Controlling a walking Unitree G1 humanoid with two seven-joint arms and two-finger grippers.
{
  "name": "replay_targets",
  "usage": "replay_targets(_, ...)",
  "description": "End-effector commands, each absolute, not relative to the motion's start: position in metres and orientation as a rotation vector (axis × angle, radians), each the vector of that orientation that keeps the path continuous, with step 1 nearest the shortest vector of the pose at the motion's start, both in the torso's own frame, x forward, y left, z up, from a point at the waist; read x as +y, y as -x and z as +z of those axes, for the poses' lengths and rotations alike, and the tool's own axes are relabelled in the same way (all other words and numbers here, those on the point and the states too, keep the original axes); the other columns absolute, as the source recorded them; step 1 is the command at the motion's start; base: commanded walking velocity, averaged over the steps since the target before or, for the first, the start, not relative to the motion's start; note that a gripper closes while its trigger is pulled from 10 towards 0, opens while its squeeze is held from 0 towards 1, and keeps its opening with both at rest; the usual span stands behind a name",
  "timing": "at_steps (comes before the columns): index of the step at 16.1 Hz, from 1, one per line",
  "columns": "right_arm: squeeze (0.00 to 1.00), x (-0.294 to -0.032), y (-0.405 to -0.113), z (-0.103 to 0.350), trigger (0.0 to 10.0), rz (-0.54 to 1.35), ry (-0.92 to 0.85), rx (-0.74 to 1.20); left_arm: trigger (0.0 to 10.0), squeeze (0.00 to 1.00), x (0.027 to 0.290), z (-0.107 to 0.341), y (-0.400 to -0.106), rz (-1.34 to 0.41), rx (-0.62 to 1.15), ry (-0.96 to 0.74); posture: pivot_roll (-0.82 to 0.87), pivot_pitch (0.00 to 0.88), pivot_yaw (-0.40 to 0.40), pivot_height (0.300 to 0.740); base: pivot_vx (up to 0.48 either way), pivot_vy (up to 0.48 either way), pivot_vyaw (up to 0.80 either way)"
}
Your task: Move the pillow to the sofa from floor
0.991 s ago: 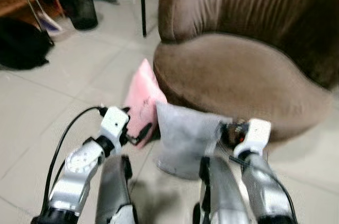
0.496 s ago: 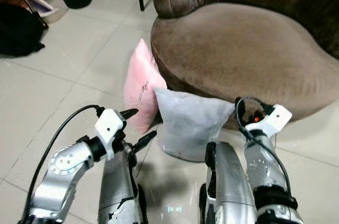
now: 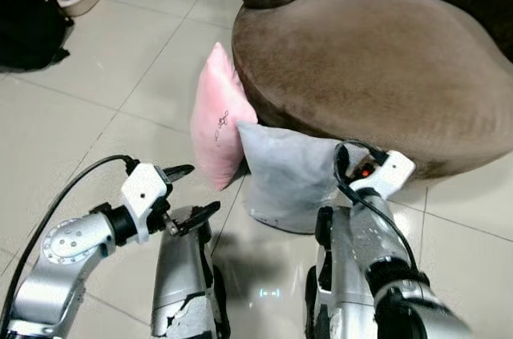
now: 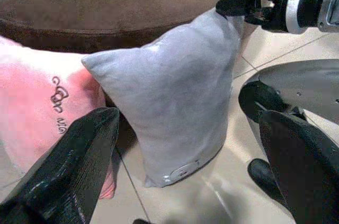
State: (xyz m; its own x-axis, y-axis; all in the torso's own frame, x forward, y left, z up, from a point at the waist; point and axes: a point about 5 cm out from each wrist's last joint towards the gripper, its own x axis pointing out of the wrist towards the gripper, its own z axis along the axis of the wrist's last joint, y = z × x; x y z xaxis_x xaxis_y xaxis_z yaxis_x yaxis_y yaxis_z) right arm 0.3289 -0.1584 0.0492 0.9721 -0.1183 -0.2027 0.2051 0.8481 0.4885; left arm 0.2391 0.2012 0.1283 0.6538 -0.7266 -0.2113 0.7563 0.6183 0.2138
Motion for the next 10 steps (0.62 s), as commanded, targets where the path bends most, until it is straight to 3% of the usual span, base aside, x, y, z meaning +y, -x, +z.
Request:
replay_targets(1, 0.00, -0.158, -0.326, 0.041, 10.0, -0.194, -0.502, 0.220, 10.0, 0.00, 0.208, 0.131, -0.235, -0.859, 0.122, -0.305, 0.28, 0.300, 0.048, 0.500, 0.000, 0.000, 0.00)
replay_targets(6, 0.00, -0.151, -0.336, 0.043, 10.0, -0.211, -0.530, 0.290, 10.0, 0.00, 0.223, 0.140, -0.237, -0.853, 0.134, -0.320, 0.34, 0.312, 0.060, 0.500, 0.000, 0.000, 0.00)
replay_targets(7, 0.00, -0.149, -0.337, 0.043, 7.3, -0.207, -0.528, 0.294, 10.0, 0.00, 0.224, 0.140, -0.235, -0.856, 0.139, -0.323, 0.34, 0.312, 0.060, 0.500, 0.000, 0.000, 0.00)
replay_targets(8, 0.00, -0.149, -0.337, 0.043, 7.3, -0.205, -0.525, 0.296, 10.0, 0.00, 0.224, 0.139, -0.235, -0.857, 0.140, -0.324, 0.34, 0.312, 0.060, 0.500, 0.000, 0.000, 0.00)
replay_targets(9, 0.00, -0.150, -0.336, 0.042, 0.0, -0.203, -0.524, 0.299, 10.0, 0.00, 0.224, 0.139, -0.234, -0.860, 0.144, -0.324, 0.34, 0.311, 0.061, 0.500, 0.000, 0.000, 0.00)
replay_targets(10, 0.00, -0.151, -0.336, 0.041, 0.0, -0.203, -0.528, 0.296, 10.0, 0.00, 0.224, 0.139, -0.234, -0.863, 0.146, -0.322, 0.33, 0.312, 0.059, 0.500, 0.000, 0.000, 0.00)
